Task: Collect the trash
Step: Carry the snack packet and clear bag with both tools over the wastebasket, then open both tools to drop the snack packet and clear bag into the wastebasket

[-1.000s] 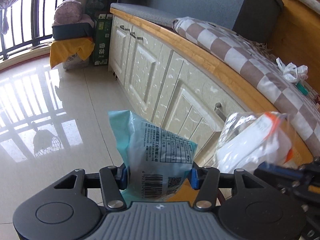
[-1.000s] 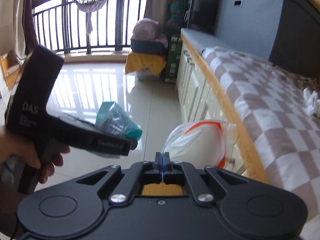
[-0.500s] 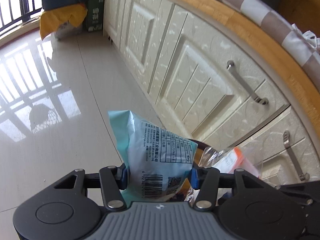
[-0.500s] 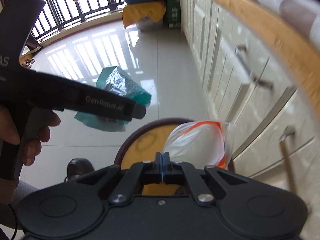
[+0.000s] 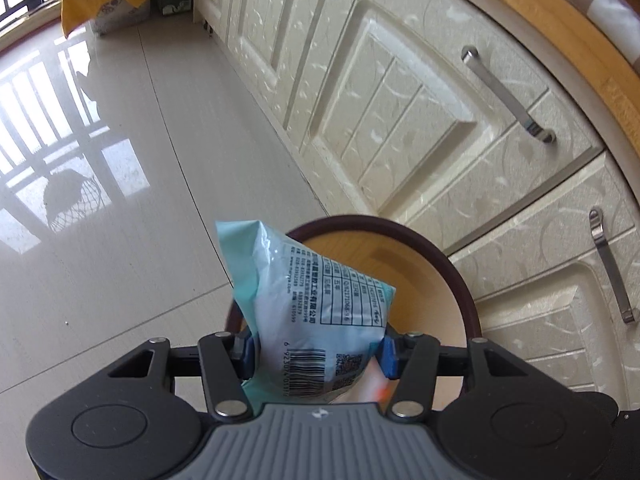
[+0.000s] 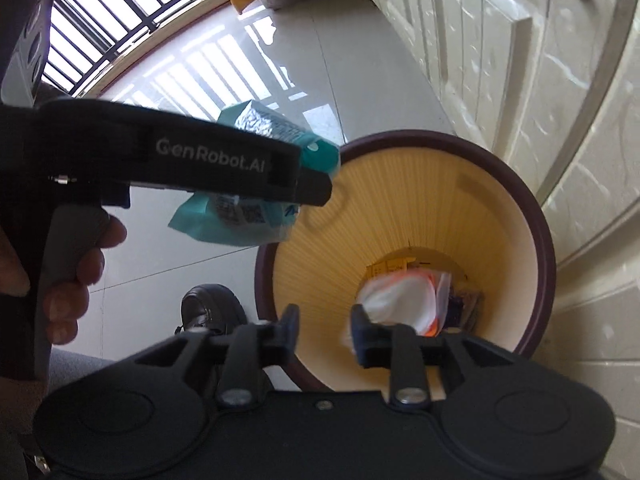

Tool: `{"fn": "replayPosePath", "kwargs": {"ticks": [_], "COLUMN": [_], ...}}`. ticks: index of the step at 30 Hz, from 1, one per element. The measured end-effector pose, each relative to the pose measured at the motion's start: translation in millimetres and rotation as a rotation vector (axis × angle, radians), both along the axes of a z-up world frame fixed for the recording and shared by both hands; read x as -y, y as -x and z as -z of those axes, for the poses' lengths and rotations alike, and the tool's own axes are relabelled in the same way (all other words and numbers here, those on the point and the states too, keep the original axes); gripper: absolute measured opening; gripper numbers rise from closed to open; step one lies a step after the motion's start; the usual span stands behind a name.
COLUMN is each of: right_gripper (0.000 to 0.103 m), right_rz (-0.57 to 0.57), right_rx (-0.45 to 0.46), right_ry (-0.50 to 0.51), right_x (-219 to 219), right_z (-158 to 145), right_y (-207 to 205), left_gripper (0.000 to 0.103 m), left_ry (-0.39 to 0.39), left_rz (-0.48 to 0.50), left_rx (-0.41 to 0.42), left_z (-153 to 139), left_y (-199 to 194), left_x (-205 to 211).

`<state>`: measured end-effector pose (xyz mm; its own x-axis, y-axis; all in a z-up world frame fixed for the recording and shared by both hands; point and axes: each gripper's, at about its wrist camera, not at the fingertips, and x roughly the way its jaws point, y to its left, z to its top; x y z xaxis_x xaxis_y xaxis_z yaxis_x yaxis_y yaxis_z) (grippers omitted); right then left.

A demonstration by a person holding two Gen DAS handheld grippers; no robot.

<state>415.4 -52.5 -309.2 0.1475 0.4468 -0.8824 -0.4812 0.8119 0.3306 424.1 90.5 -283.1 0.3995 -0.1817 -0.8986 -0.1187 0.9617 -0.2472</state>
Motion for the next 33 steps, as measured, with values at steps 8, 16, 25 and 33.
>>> {"fn": "replayPosePath", "kwargs": {"ticks": [8,16,25,33], "right_gripper": [0.034,0.034,0.036,0.04], "right_rz": [0.016,0.067,0.098,0.12], "right_rx": [-0.056,-0.051,-0.04,-0.029], "right_ry": [0.091,0.097,0.14,0.173], "right_x": [8,23,32,36], "right_z": [0,-8,-8,-8], "right_y": [4,-6,-8,-8], "left_gripper": [0.055,0.06,0.084,0.092], "left_ry": [0.017,0.069,0.025,-0.004], "left_rz": [0.028,0.037,0.033,0.06], "left_rx": [-0.031,-0.025,-0.121,-0.146], "left_z": [8,10,24,25], "left_y": [1,-1,1,4], "left_x": [10,16,17,14]}}
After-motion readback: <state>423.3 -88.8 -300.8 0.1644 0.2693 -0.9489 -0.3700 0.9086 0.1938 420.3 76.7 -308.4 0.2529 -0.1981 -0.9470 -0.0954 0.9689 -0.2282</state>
